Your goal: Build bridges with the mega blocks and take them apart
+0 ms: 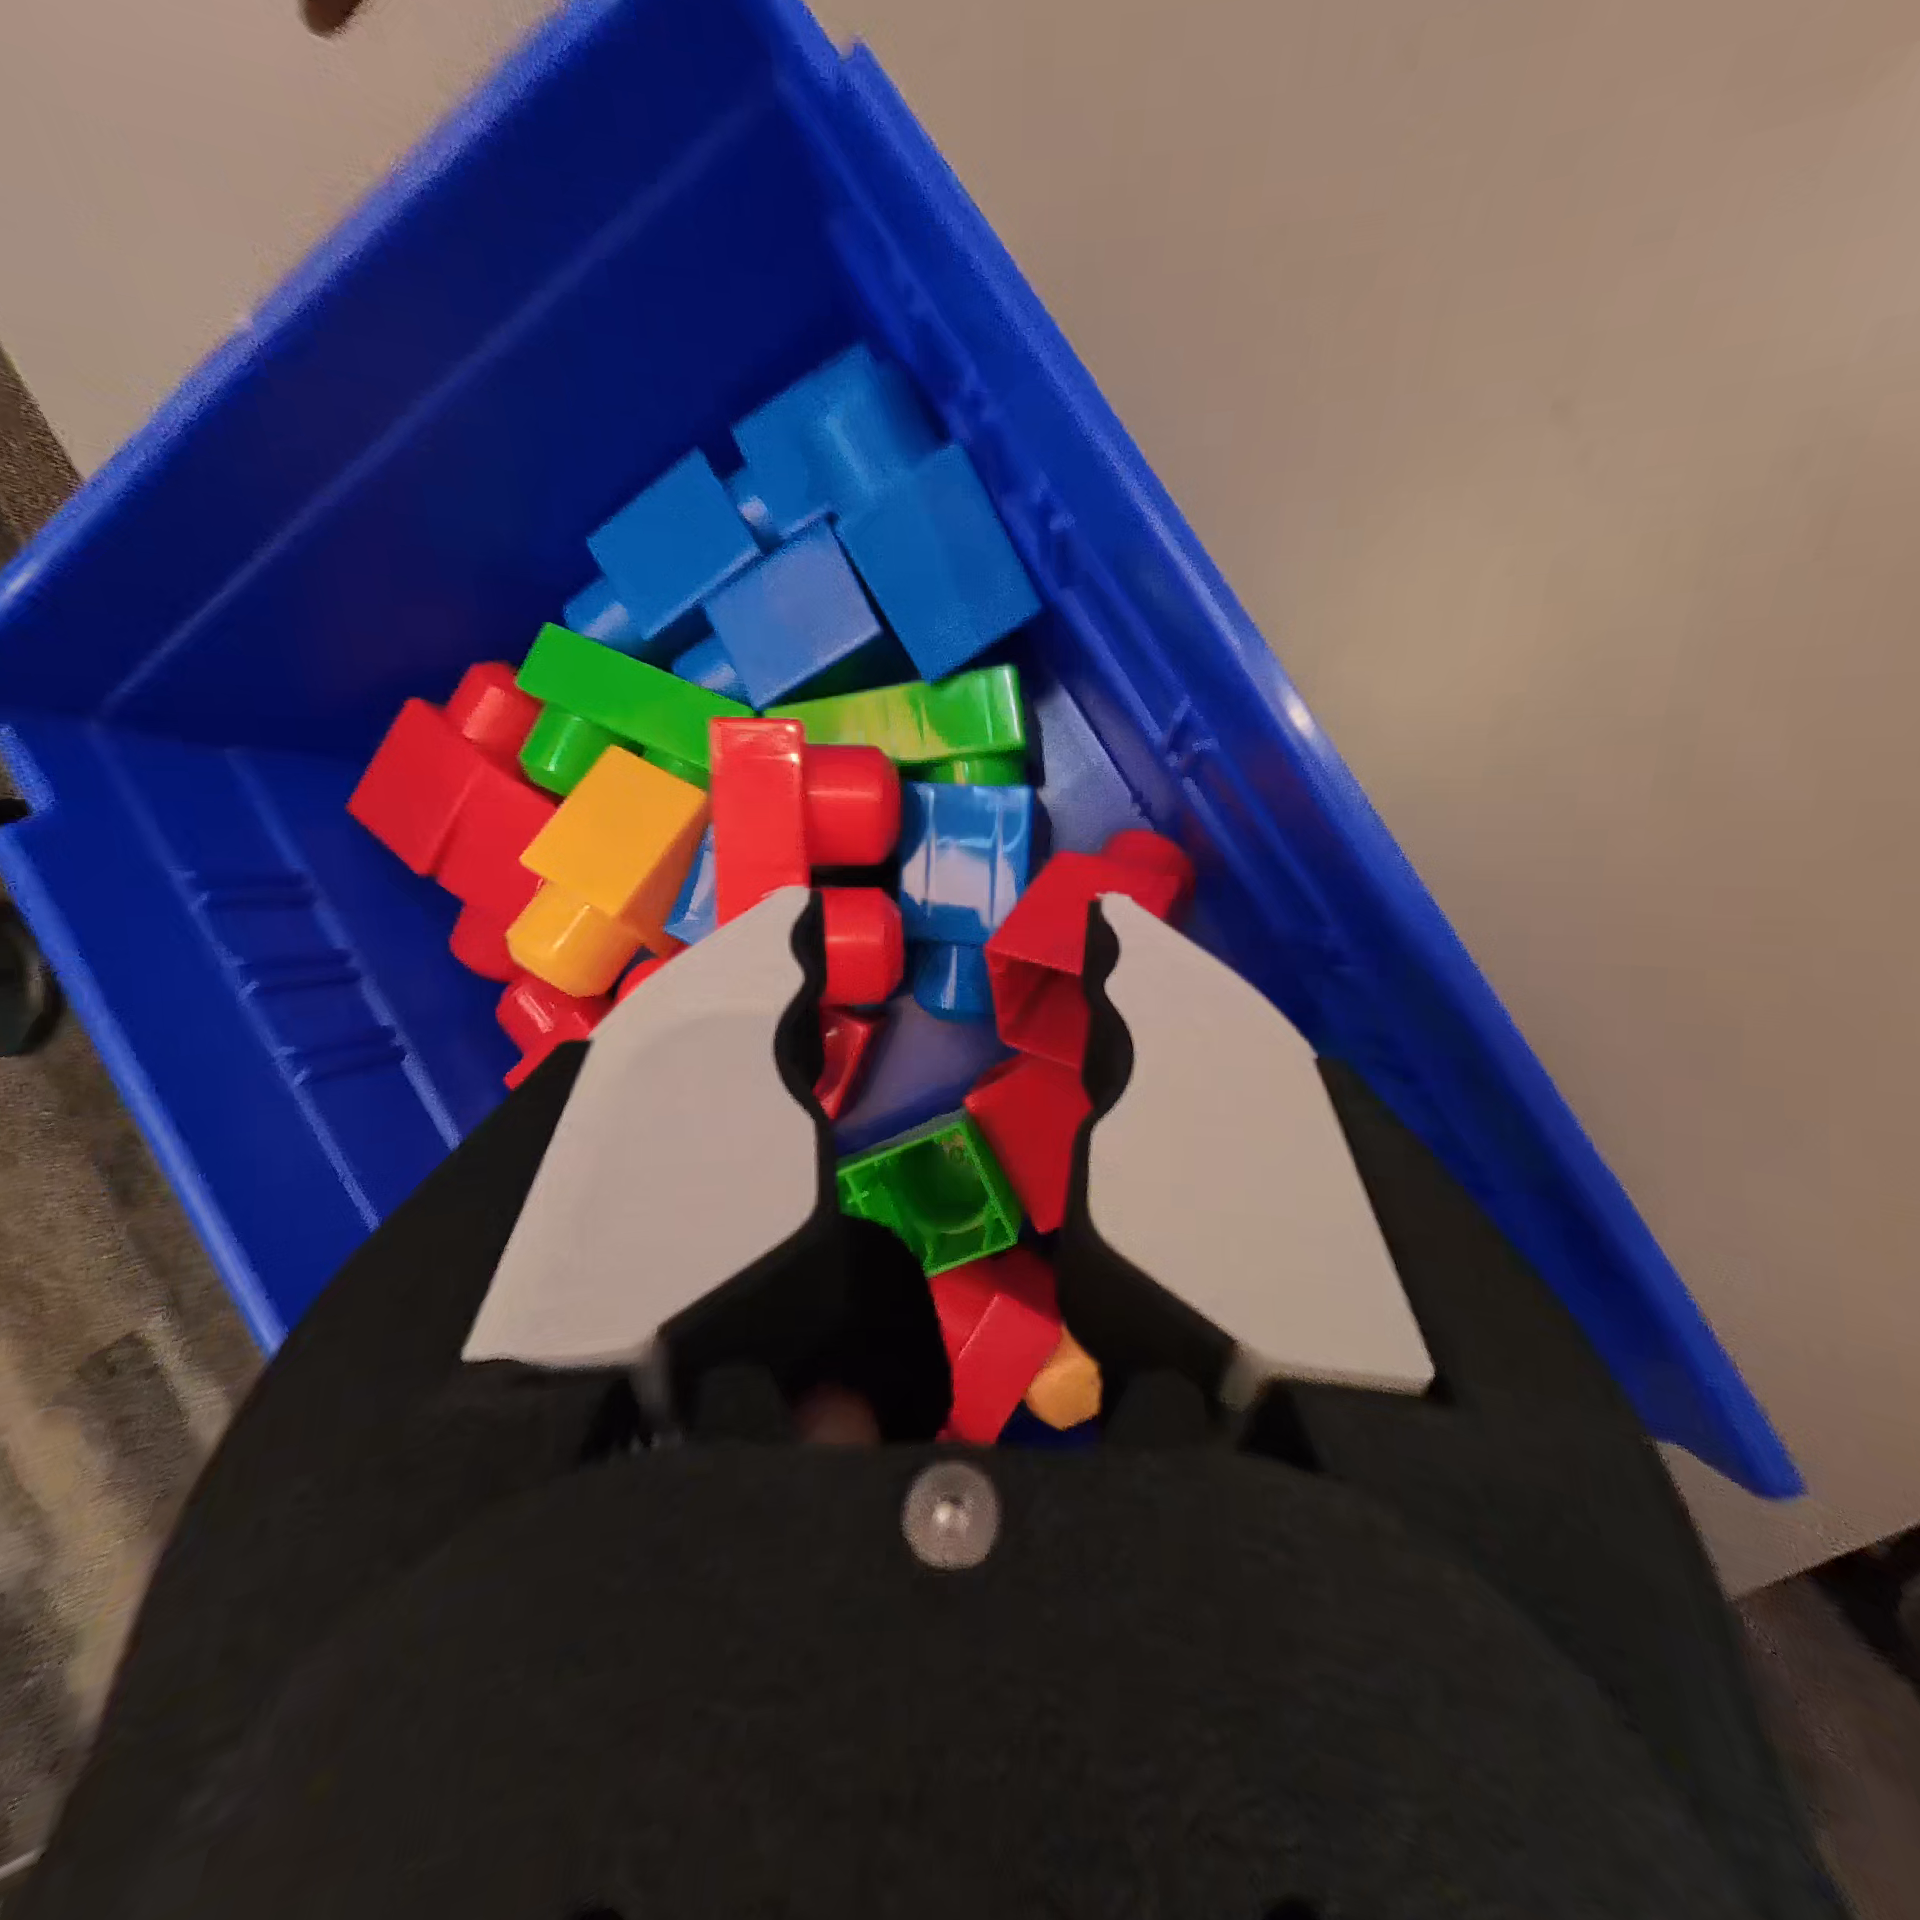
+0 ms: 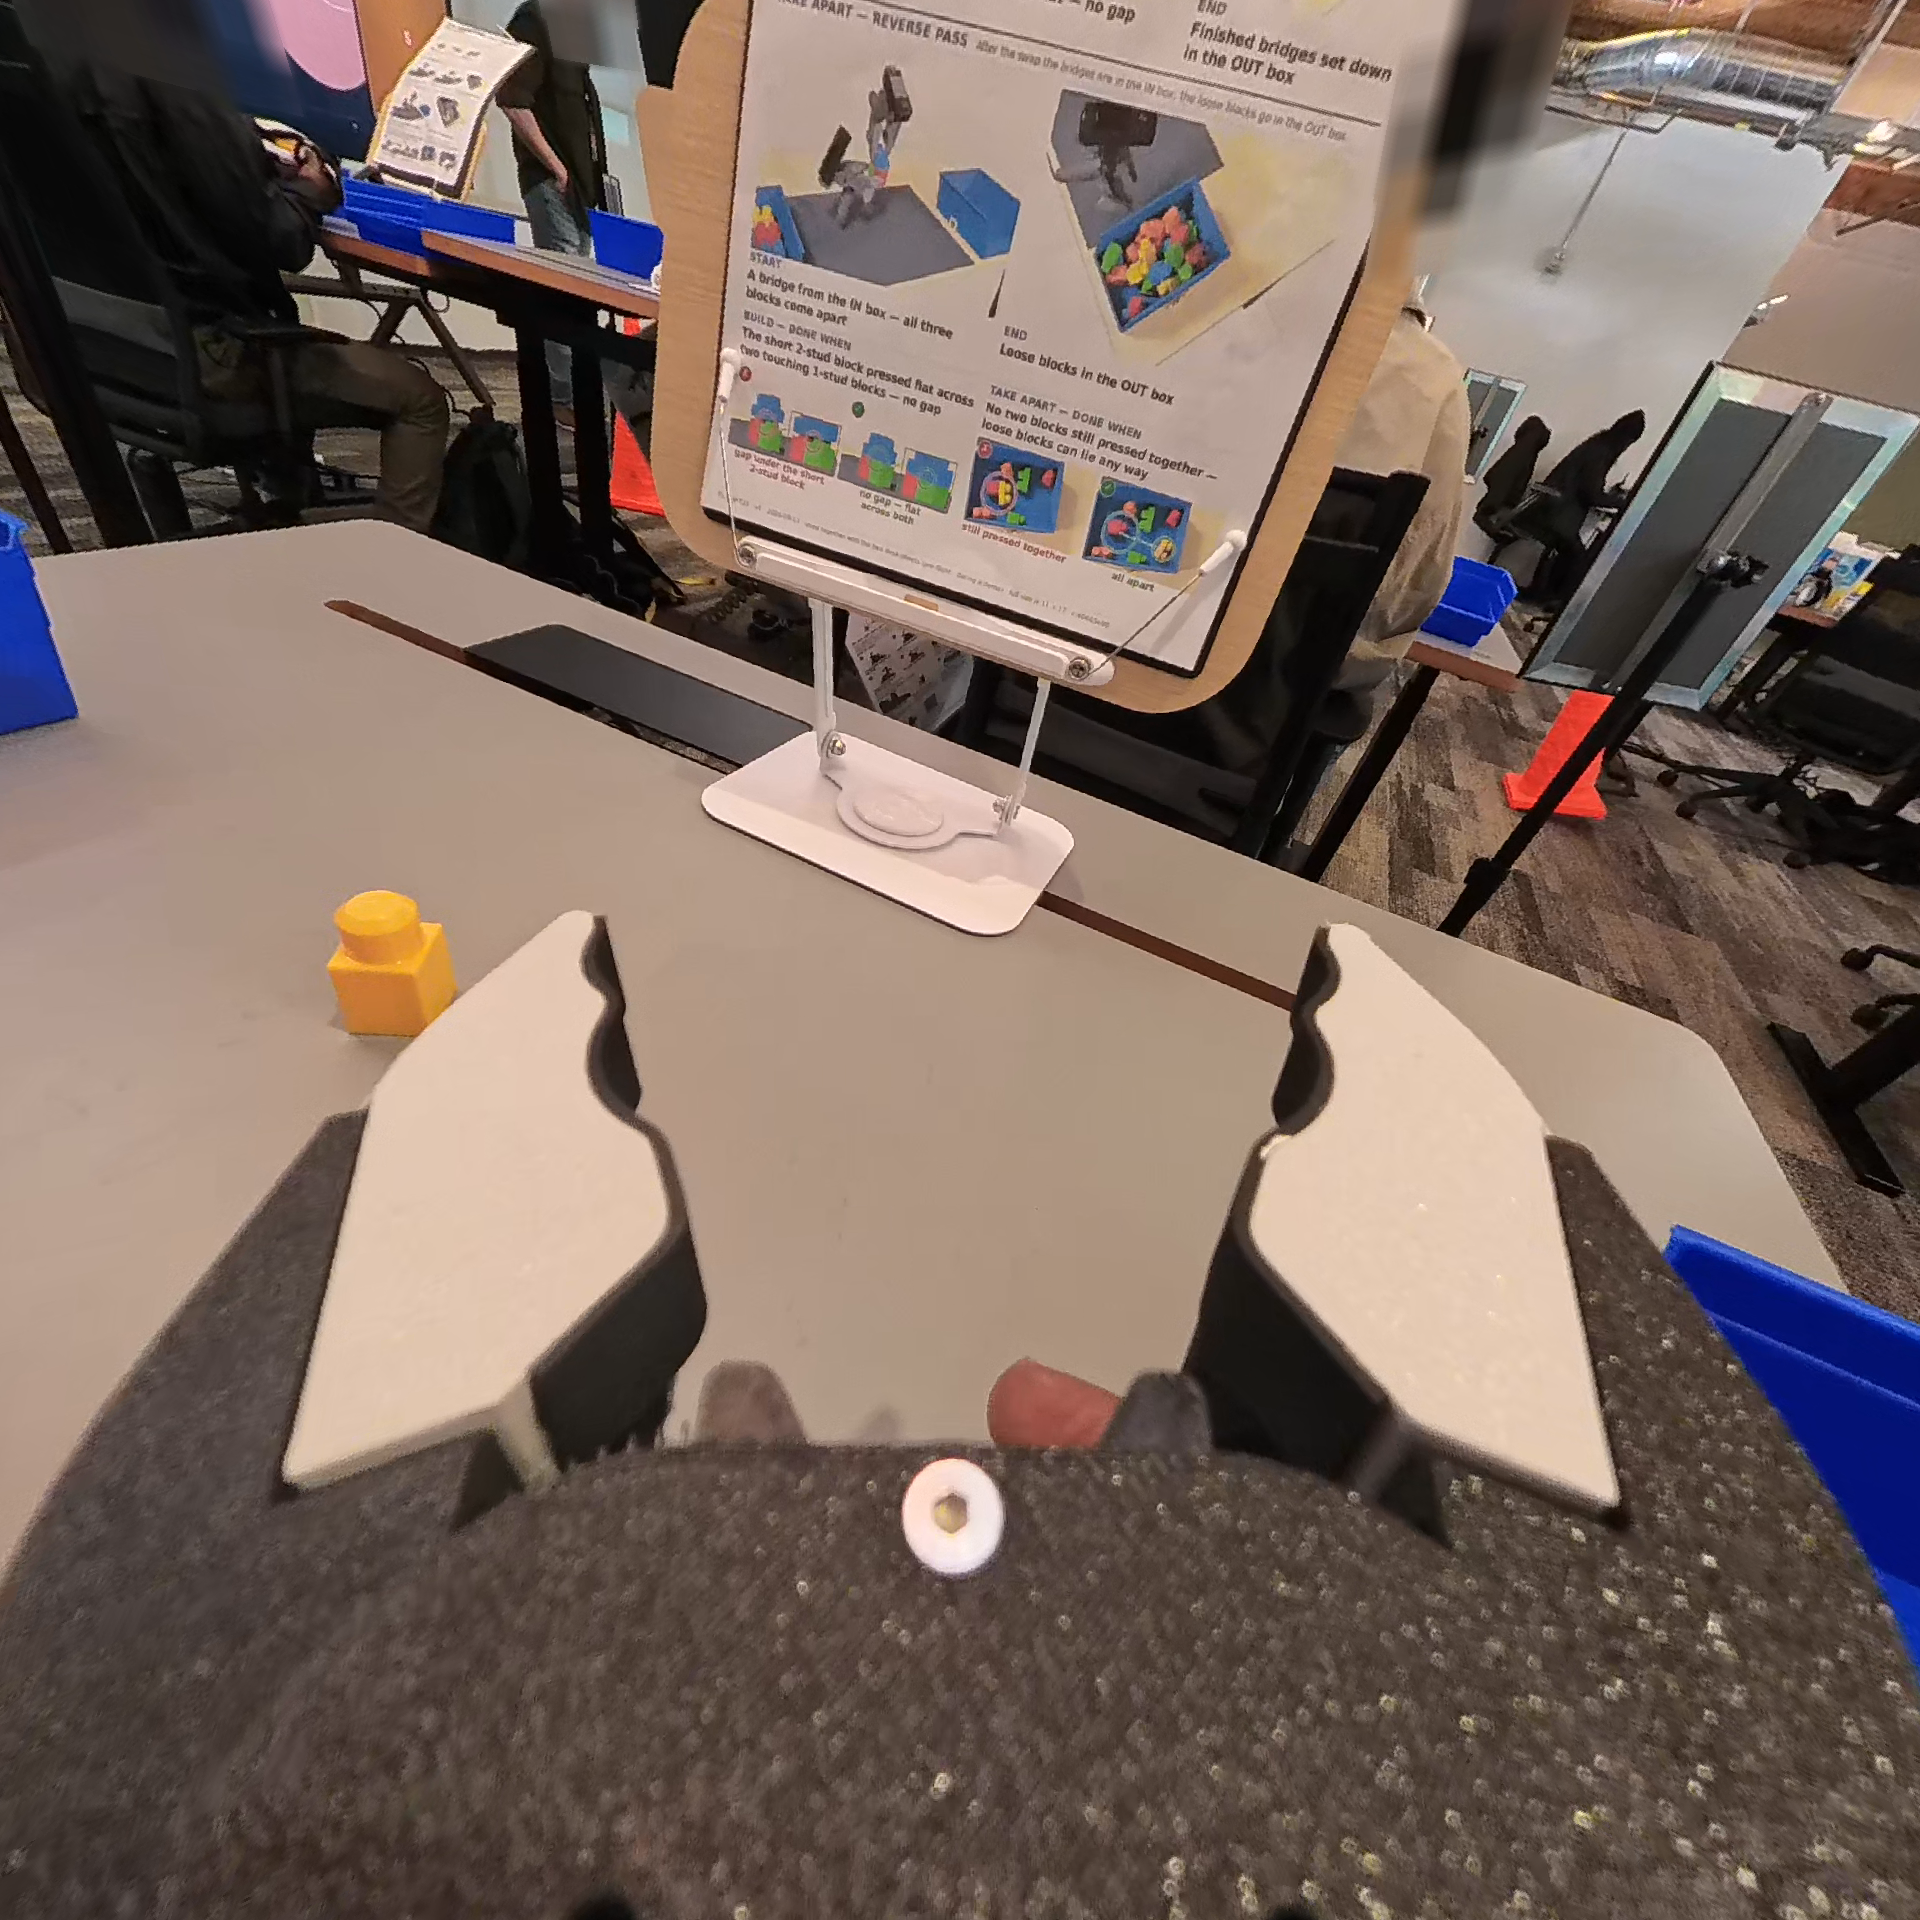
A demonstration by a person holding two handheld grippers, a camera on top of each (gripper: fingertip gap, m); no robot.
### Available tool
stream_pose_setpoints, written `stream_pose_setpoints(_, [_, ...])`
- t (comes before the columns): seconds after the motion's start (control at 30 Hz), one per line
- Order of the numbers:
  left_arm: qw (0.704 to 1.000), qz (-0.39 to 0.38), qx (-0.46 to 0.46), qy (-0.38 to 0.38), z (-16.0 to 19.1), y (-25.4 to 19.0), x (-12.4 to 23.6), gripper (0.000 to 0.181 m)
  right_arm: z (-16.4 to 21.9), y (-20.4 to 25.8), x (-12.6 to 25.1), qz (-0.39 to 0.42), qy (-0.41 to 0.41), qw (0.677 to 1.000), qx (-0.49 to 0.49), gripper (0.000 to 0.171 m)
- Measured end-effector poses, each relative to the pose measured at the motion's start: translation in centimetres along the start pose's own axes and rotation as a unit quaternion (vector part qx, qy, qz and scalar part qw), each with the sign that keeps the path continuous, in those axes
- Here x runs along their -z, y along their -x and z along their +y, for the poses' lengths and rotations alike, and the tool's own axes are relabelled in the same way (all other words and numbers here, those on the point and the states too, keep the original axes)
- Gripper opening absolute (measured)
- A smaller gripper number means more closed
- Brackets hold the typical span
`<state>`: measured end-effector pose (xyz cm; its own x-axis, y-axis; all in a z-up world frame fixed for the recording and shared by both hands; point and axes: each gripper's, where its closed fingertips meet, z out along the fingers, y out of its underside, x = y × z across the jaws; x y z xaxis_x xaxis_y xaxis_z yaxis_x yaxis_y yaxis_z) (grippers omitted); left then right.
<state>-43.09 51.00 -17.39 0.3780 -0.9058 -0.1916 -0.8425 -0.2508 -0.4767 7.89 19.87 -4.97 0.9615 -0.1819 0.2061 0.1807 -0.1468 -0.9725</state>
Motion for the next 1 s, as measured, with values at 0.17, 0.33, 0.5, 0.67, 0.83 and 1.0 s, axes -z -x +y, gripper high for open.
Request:
stream_pose_setpoints(0.17, [0.993,0.032,0.059,-0.093,-2.2,1.0,3.0,0.042,-0.1,0.1,-0.1,-0.001,0.000,1.000,0.001,0.120])
stream_pose_setpoints(0.33, [0.986,0.004,0.060,-0.155,-3.3,2.2,5.5,0.034,0.0,0.2,-0.2,-0.002,0.001,1.000,0.001,0.121])
stream_pose_setpoints(0.5, [0.993,-0.035,0.045,-0.103,-2.2,2.9,4.8,0.073,-0.1,0.4,-0.3,-0.004,0.000,1.000,0.001,0.121])
stream_pose_setpoints(0.67, [0.998,-0.029,0.020,-0.048,-0.9,2.2,3.3,0.092,-0.2,0.4,-0.2,-0.004,0.000,1.000,0.003,0.121])
stream_pose_setpoints(0.83, [1.000,0.023,-0.002,-0.014,0.0,0.3,2.4,0.079,-0.4,0.3,-0.1,-0.001,-0.001,1.000,0.004,0.121])
stream_pose_setpoints(1.0, [0.994,0.104,-0.044,0.016,0.6,-2.4,2.6,0.053,-0.3,0.3,0.0,-0.001,0.000,1.000,0.004,0.121])
